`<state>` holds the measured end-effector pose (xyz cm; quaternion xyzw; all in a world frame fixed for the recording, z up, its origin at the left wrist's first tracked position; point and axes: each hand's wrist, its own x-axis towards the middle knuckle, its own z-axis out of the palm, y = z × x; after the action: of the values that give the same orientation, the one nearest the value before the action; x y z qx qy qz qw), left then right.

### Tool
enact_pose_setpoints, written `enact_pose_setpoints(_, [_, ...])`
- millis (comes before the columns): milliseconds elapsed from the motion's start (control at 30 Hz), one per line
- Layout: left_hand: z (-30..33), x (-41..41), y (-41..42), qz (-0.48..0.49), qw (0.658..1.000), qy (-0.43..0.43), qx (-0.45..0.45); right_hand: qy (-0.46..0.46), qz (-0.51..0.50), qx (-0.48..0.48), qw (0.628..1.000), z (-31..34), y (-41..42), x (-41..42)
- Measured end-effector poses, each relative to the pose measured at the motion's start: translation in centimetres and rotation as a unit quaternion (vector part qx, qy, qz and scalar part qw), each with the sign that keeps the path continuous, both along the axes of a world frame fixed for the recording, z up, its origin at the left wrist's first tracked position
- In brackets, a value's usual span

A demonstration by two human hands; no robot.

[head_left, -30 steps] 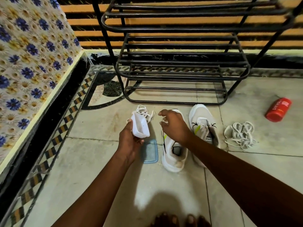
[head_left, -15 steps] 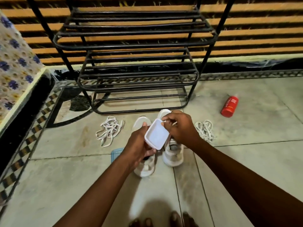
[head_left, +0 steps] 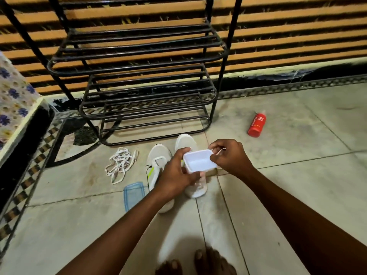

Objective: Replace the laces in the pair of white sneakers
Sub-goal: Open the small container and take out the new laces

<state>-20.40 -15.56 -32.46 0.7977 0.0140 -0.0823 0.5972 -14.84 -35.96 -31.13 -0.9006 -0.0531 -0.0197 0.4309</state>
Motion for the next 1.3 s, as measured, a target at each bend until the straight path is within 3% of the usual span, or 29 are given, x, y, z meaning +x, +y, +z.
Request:
enact_pose_setpoints(300, [-3.3, 1.2, -7.4, -0.103, 0.99, -0.016, 0.1, -0.001, -0.095, 0.043, 0.995, -5.9, -7.4, -1.6])
enact_pose_setpoints(600, [-8.8, 0.6, -12.7, -0.147, 0.982, 0.032, 0.115, 0.015, -0.115, -0.17, 0.979, -11.9, -11.4, -3.7])
enact_pose_setpoints(767, [-13.1, 1.6, -13.3, -0.177, 0.962, 0.05, 0.202, 0.057, -0.099, -0.211, 0.971, -12.9, -12.0, -3.6])
enact_pose_setpoints(900, [-9.4, 2.2, -13.1, -0.194, 0.944, 0.033, 0.264, 0.054, -0.108, -0.224, 0.967, -13.2, -12.5, -3.6])
enact_pose_setpoints(1100, [-7.0, 6.7, -13.5, -0.1, 0.958, -0.051, 0.263, 0.021, -0.111, -0.16, 0.981, -12.2, -12.6, -0.6])
enact_pose_setpoints(1200, [-6.2, 10.2, -13.9, -0.109, 0.94, -0.017, 0.323, 0.116, -0.051, -0.151, 0.98, -12.0, -12.5, 1.8])
enact_pose_setpoints(1300, [-7.1, 12.8, -14.1, -0.13, 0.923, 0.046, 0.358, 0.131, -0.018, -0.163, 0.978, -11.4, -11.4, 3.3])
